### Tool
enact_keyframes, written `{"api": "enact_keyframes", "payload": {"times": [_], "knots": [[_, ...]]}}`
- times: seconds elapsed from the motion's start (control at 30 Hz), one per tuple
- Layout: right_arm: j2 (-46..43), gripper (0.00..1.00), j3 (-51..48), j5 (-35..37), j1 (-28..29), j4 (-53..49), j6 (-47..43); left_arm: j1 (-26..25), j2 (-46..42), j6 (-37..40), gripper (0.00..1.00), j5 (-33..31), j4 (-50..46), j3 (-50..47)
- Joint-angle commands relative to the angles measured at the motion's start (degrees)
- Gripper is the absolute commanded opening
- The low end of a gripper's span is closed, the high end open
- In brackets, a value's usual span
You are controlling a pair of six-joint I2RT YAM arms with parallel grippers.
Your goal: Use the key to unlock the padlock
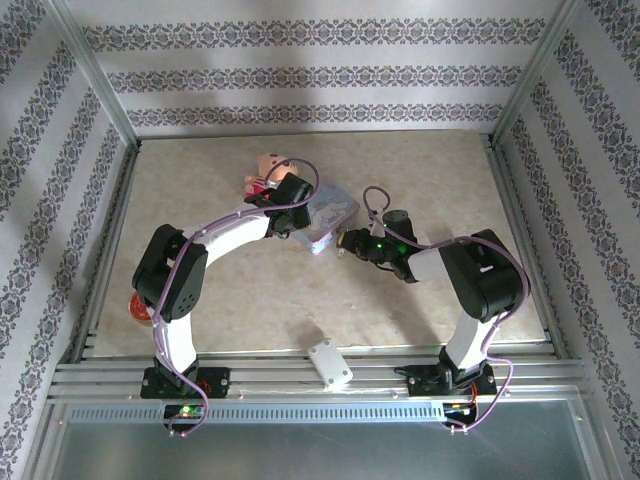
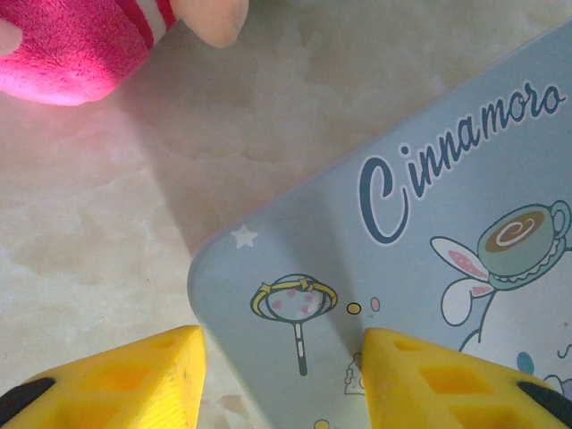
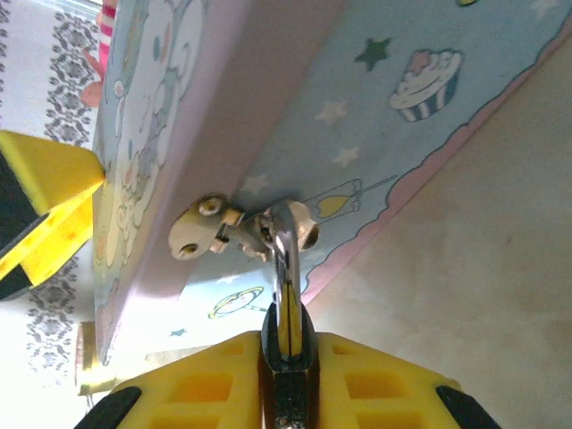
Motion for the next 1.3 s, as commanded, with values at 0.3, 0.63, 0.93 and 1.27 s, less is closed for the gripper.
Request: {"api": "enact_keyframes", "payload": {"times": [0.3,0.63,0.93,1.27], "knots": [[3.37,0.22,-2.05,-3.15,-1.52,18.44,7.01,1.83,2.38,0.82,0.49,-1.79,-9.71,-2.37],[2.5,0.17,-3.69,-2.23,-2.19,18.72,6.72,1.85,2.38,0.86,0.49,-1.97,-9.98,-1.77],[2.84,0.29,-6.25,2.59,-1.42,17.56,3.67,1.9,2.37,0.75,0.49,-1.52,-9.8,-1.93],[2.3,0.36,-5.3,9.08,2.06,11.17,3.57,1.88,2.11,1.21,0.49,-2.12,-10.24,-1.93]]}}
